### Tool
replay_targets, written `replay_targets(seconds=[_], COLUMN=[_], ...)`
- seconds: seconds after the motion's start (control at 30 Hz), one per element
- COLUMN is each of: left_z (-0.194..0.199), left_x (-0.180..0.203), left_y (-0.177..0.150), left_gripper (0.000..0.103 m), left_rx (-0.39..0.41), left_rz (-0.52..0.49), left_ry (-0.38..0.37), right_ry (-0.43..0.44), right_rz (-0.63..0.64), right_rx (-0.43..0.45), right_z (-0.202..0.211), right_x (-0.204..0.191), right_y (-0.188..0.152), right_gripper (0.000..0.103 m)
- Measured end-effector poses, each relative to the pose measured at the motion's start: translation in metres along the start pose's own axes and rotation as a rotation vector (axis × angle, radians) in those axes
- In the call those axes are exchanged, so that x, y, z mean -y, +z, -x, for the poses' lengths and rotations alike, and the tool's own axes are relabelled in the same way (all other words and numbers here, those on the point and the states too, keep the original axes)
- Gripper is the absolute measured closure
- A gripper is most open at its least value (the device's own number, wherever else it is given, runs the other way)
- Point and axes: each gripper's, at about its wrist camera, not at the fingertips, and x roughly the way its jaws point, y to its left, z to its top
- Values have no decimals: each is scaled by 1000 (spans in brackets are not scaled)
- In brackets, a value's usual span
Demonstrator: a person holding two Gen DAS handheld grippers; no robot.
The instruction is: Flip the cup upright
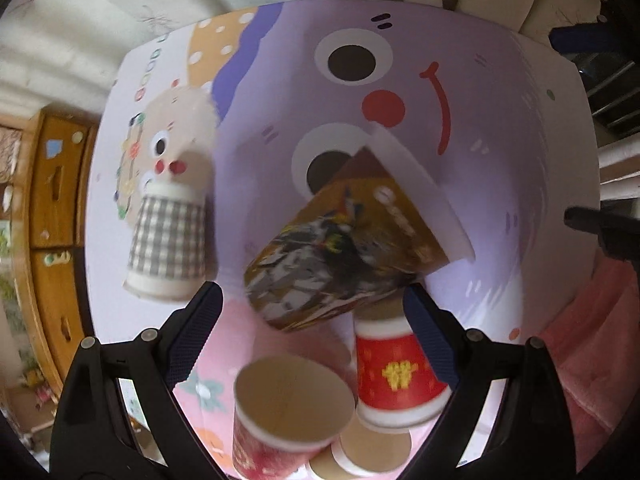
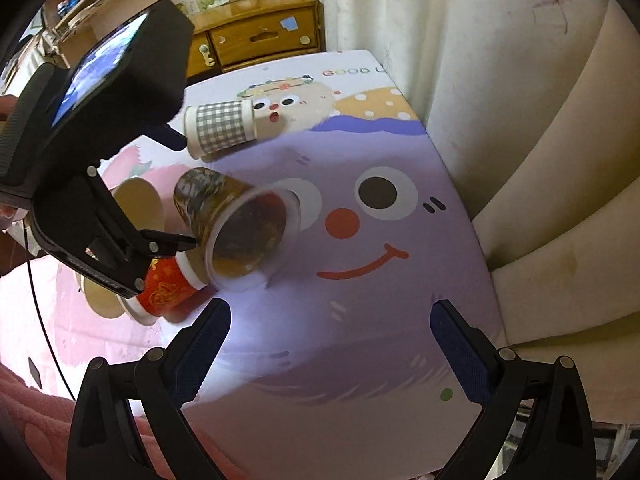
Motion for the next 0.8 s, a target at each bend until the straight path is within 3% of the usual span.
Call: replay_targets(seconds=[0.53, 0.63, 0.7, 0.8], left_z=[-51, -54, -55, -57], left_x=[-32, -37, -41, -47], left_y=[68, 73, 77, 80], left_gripper=[13, 25, 34, 35], left_rx=[-9, 3, 5, -2], left_rz=[11, 22, 31, 59], left_ry=[-85, -106, -168, -192], right_ry=[-27, -31, -29, -25], right_rz=[-62, -65, -65, -57], right_rx=[-54, -49, -45, -45], right_z=[-10, -8, -6, -3], right_x=[35, 40, 42, 43], right_y=[1, 2, 2, 5], right_gripper=[2, 2, 2, 2])
